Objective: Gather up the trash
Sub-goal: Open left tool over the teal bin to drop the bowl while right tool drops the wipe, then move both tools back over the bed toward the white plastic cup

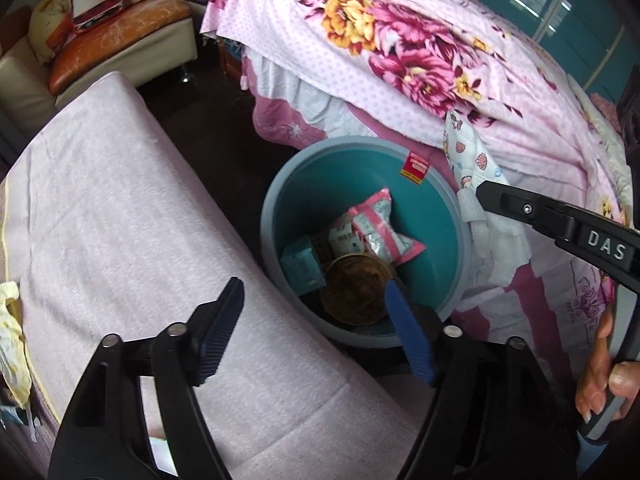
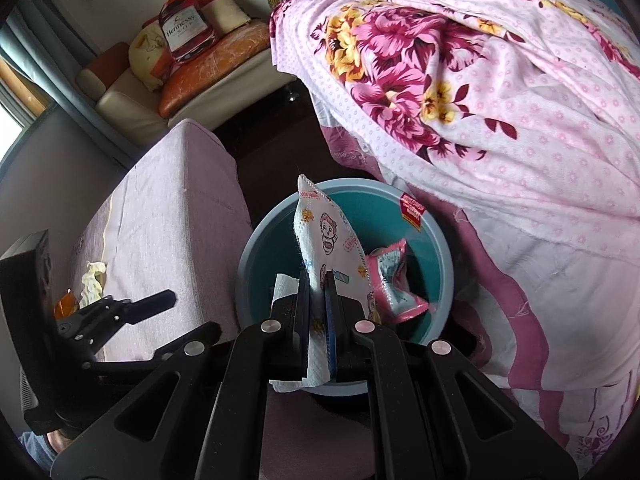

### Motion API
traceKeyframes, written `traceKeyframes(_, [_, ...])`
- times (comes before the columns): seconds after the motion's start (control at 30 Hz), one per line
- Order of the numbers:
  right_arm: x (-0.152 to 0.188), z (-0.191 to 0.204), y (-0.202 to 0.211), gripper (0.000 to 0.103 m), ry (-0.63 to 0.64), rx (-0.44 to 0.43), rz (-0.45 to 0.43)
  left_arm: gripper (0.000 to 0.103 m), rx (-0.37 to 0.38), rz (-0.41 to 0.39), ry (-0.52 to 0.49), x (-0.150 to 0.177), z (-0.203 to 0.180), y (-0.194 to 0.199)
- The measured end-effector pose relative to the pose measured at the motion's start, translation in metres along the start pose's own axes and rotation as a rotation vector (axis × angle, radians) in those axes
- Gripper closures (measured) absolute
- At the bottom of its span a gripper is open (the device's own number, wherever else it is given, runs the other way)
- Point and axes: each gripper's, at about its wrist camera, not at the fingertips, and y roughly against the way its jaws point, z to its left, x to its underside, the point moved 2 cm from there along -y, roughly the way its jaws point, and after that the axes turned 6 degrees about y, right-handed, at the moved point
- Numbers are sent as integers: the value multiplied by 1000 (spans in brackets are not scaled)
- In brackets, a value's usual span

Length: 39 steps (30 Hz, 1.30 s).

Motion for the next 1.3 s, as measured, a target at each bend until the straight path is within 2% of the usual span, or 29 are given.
traceKeyframes(0.13, [-1, 8, -6, 96, 11, 3, 17, 20, 9, -14, 33, 3, 12, 12])
traceKeyframes(0.3, [0, 19, -14, 87, 19, 12, 50, 14, 18, -44, 61, 4, 23, 28])
traceKeyframes(0.33, [1, 20, -14, 78, 18, 16, 52, 14, 21, -51, 67, 5, 26, 32])
traceKeyframes(0.37, [1, 20, -14, 65, 16, 19, 50, 14, 22, -56, 71, 6, 29, 34])
traceKeyframes(0.43, [3, 23, -13, 51, 16, 31, 44, 13, 23, -63, 83, 9, 35, 39])
traceKeyframes(0.53, [5, 26, -12, 40, 9, 32, 47, 12, 24, -61, 103, 13, 44, 41])
traceKeyframes(0.6, [5, 28, -10, 38, 5, 36, 48, 12, 28, -58, 117, 16, 49, 42])
traceKeyframes(0.67, [4, 30, -10, 29, -2, 38, 49, 12, 31, -61, 128, 20, 54, 45])
traceKeyframes(0.87, [6, 39, -6, 28, -9, 45, 66, 12, 31, -59, 154, 33, 68, 51])
traceKeyframes(1.3, [15, 94, 2, 26, 66, 32, 78, 11, 29, -92, 231, 61, 108, 81])
